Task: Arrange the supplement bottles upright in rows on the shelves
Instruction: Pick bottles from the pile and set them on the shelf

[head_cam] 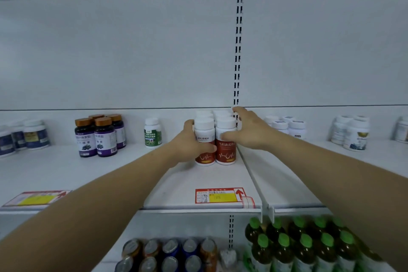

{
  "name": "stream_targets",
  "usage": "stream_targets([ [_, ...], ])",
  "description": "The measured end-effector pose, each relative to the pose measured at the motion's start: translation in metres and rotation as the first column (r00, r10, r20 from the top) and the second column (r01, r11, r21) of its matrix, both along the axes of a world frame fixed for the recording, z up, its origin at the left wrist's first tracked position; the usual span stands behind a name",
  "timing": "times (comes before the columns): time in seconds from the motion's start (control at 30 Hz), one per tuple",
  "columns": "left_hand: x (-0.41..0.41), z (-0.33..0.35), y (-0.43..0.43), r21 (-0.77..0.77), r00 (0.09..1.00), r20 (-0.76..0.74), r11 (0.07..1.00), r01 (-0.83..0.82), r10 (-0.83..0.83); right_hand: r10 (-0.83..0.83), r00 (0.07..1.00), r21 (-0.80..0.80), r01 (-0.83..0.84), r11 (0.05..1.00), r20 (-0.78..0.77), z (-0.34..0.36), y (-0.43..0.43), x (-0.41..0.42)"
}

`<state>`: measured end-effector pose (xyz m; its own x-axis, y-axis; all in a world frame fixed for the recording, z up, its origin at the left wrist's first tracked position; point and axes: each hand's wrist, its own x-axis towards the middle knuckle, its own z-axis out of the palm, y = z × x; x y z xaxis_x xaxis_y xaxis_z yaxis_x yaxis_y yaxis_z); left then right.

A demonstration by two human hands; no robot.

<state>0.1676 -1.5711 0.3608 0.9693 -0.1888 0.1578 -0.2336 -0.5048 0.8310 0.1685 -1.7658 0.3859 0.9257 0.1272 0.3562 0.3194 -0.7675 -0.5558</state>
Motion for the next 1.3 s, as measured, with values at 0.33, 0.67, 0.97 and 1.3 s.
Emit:
stream_targets([
  [0.33,0.005,-0.004,0.003,-0.027,0.995,0.017,0.995,0.099,-0.098,0.085,0.996,-0.093,-0.087,0.992,-0.033,0.004,-0.001,0.017],
  [0.67,0.006,0.004,-0.005,0.107,0.999,-0.014,0.993,0.043,-0.042,0.194,0.98,-0.172,-0.185,0.968,0.038,0.009,-0.012,0.021],
  [0.97,0.006,0.006,-0.009,0.11,1.0,0.005,0.994,0.021,-0.022,0.235,0.968,-0.212,-0.213,0.954,0.085,0.01,-0.011,0.02],
  [1.3,0.007,0.022,0.0,0.135,0.999,0.04,0.99,-0.029,0.024,0.186,0.982,-0.2,-0.182,0.963,0.004,0.033,-0.008,0.031],
])
